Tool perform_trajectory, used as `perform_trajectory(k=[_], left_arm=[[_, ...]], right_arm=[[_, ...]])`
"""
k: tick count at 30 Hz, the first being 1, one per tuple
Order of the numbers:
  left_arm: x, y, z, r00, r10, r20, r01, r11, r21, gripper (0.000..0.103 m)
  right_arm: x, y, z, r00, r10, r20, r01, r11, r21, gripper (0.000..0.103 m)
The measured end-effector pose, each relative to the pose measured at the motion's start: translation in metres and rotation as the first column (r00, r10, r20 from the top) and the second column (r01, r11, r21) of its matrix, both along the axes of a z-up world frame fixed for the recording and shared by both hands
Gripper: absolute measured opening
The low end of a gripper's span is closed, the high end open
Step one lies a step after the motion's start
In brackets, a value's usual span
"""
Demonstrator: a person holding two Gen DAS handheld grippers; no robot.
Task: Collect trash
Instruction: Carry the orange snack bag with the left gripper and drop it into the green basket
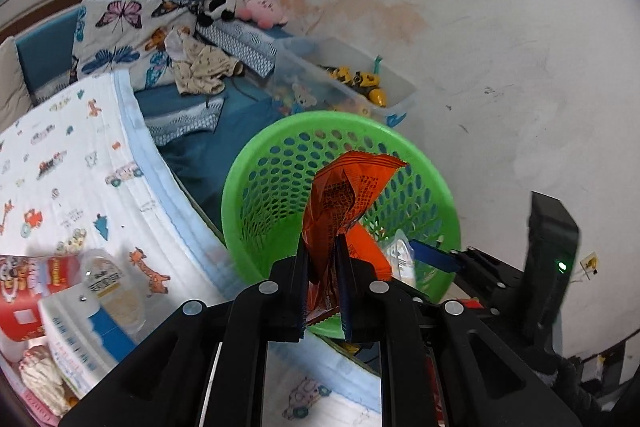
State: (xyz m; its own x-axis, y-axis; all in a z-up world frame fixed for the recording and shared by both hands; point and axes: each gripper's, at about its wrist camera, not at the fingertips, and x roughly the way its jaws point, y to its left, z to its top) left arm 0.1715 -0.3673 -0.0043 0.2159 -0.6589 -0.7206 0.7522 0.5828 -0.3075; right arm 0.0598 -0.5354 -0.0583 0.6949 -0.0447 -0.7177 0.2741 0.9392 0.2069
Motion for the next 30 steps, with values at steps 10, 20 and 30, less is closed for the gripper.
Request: perform_trajectory(k=[10, 20, 30], left_arm=[[0.009, -0.016, -0.026, 0.999, 0.023, -0.049, -0.021, 0.999, 0.039, 0.019], [0.002, -0.007, -0.022, 0.998, 0.020, -0.059, -0.020, 1.000, -0.001, 0.042], [-0.029, 0.050, 0.003, 0.999, 0.051, 0.014, -0.050, 0.997, -0.054, 0.045]], right_arm=[[-0.011, 0.003, 0.006, 1.000, -0.017, 0.010, 0.017, 1.000, -0.013, 0.072], [-0.032, 0.008, 0.019, 0.998, -0.035, 0.046, 0.035, 0.999, 0.006, 0.075], [-0.045, 0.039, 0.028, 0.997, -0.001, 0.081, 0.000, 1.000, 0.020, 0.079]])
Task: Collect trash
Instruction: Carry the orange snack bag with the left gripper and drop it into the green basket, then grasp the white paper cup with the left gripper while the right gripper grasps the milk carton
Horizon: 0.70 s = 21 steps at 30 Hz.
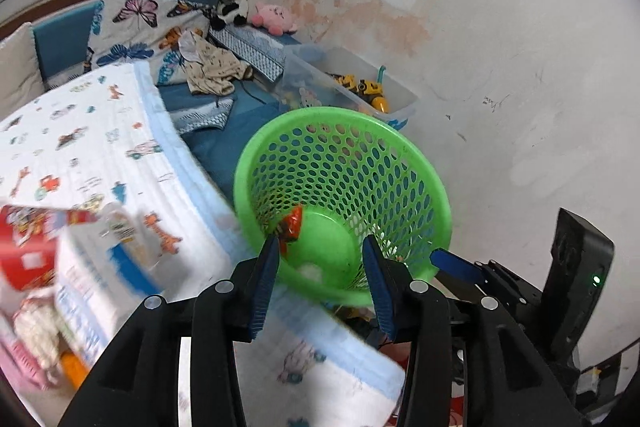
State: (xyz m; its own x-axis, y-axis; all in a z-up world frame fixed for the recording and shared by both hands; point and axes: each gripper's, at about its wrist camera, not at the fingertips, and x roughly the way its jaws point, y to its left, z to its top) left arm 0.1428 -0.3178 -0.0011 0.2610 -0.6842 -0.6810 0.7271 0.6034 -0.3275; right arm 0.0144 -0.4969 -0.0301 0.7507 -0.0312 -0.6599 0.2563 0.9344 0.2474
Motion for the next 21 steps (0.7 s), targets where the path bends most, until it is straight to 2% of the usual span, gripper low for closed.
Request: perform_trajectory(k=[4, 7, 11, 14, 16, 21], left_arm=[[-0.018, 0.036, 0.012, 0.997, 0.032, 0.068, -0.032, 0.999, 0.001, 0.048], [-0.029, 0.066, 0.016, 0.992, 0.071, 0.107, -0.071, 0.997, -0.002, 0.055], [-0.039, 0.108, 0.019, 0.974, 0.151, 0.168, -0.155, 0.988, 0.011, 0.061], [-0.043, 0.139, 0.018, 0.955, 0.221, 0.199, -0.230, 0.973, 0.020, 0.065], [-0.043, 0.158, 0.015, 0.940, 0.266, 0.214, -0.278, 0.960, 0.025, 0.073], [-0.041, 0.199, 0.000, 0.899, 0.369, 0.235, -0.391, 0.919, 0.054, 0.078]], right_arm=[[-0.003, 0.016, 0.005, 1.000, 0.025, 0.015, -0.025, 1.000, 0.004, 0.080], [-0.003, 0.028, 0.009, 0.999, 0.041, 0.027, -0.042, 0.999, 0.004, 0.082], [-0.001, 0.045, 0.013, 0.997, 0.067, 0.035, -0.067, 0.998, 0.012, 0.083], [0.002, 0.056, 0.014, 0.995, 0.089, 0.039, -0.089, 0.996, 0.009, 0.084], [0.006, 0.064, 0.015, 0.993, 0.107, 0.040, -0.107, 0.994, 0.013, 0.084], [0.015, 0.081, 0.016, 0.989, 0.144, 0.044, -0.145, 0.989, 0.022, 0.085]])
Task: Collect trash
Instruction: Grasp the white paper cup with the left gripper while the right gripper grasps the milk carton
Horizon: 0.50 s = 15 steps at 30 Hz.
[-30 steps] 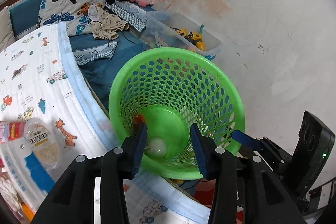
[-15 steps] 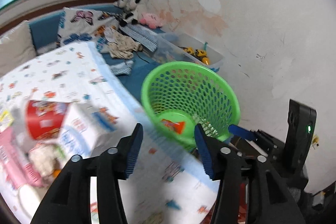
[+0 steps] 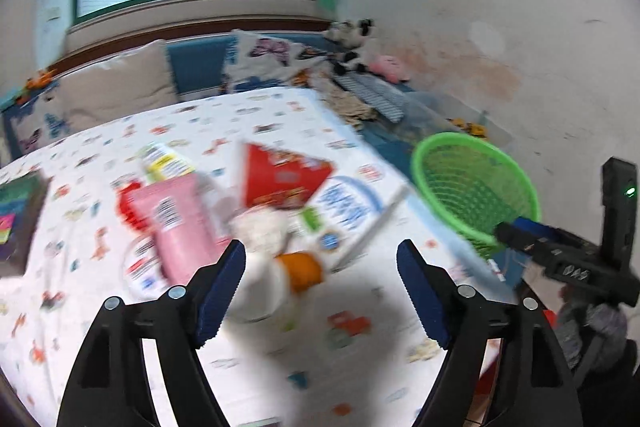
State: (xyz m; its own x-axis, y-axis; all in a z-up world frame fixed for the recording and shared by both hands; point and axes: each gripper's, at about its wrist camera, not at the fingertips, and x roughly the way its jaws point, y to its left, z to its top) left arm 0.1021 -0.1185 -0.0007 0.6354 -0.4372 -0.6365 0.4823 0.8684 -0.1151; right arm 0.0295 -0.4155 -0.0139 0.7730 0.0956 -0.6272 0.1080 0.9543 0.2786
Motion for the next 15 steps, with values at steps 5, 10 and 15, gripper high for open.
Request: perform_trajectory(k=[5, 10, 15], left_arm=[[0.010, 0.018, -0.025, 0.996, 0.081, -0.039, -0.079, 0.996, 0.039, 0.078], [0.015, 0.022, -0.046, 0.992, 0.106, -0.072, -0.102, 0.993, 0.060, 0.078], [0.023, 0.018, -0.054, 0.990, 0.113, -0.081, -0.108, 0.992, 0.062, 0.077]], right_arm=[[0.010, 0.013, 0.001, 0.999, 0.034, 0.004, -0.034, 0.999, 0.009, 0.085], [0.018, 0.023, 0.002, 0.998, 0.064, 0.001, -0.064, 0.998, 0.007, 0.085], [0.027, 0.033, 0.000, 0.996, 0.087, -0.008, -0.087, 0.996, 0.009, 0.085]])
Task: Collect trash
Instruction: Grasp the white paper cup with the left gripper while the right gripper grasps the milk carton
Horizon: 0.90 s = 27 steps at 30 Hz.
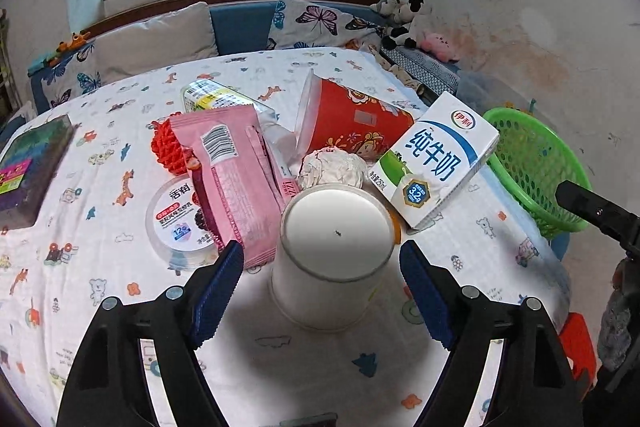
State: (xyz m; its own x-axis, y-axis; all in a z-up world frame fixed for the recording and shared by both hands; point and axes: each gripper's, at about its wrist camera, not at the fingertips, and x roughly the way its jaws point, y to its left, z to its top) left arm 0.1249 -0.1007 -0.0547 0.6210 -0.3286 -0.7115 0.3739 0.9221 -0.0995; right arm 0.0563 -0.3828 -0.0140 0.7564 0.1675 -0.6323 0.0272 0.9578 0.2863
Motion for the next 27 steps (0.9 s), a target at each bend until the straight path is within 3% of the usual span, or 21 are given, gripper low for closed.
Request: perform_trajectory(k=[9, 23, 27], left_arm=[[0.006, -0.003, -0.008, 1.000, -0.011, -0.016, 0.011, 1.000, -0.020, 0.059], [-0.003, 0.010, 0.007, 1.000, -0.016, 0.026, 0.017, 0.999, -0.044, 0.057], [-0.006, 0.017, 0.014, 1.000, -0.010, 0.026, 0.012, 0.998, -0.065, 0.057]], right_arm=[[0.028, 0.010, -0.001, 0.999, 0.043, -0.006, -0.043, 0.998, 0.049, 0.085], [0.087, 0.014, -0.012, 0.997, 0.064, -0.050, -0.058, 0.991, 0.120, 0.085], [0.099, 0.017, -0.017, 0.994, 0.080, -0.071, -0.069, 0.988, 0.140, 0.080]])
